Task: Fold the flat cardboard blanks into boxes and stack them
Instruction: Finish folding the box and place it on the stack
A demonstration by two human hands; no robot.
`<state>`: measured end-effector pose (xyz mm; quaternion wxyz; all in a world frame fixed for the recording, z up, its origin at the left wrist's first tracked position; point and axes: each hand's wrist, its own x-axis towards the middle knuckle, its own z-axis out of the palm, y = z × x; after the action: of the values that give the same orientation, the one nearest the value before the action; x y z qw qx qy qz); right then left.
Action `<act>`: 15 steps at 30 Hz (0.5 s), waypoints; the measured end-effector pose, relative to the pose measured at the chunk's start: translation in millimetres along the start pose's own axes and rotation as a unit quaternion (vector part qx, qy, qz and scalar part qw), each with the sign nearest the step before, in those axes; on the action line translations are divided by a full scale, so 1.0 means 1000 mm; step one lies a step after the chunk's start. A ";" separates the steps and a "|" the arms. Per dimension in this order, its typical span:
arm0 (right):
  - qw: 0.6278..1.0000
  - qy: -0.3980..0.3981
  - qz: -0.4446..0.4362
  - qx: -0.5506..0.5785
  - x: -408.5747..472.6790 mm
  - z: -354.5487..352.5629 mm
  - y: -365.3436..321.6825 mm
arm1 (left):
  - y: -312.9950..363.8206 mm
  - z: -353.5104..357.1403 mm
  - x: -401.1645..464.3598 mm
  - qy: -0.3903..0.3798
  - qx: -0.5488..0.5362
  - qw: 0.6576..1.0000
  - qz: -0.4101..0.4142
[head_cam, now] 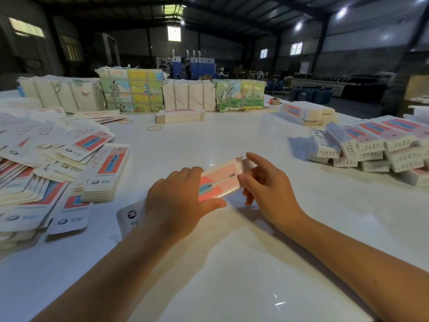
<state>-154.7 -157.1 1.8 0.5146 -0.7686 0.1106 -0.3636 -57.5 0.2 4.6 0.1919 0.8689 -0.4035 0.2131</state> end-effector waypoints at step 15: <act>0.982 -0.018 -0.103 -0.154 -0.003 0.001 0.001 | 0.011 -0.001 -0.004 0.023 -0.001 0.999 0.027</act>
<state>-155.6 -155.6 -0.8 0.3516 -0.8525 0.0761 -0.3792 -68.9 -3.0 5.2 0.1962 0.8523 -0.4223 0.2382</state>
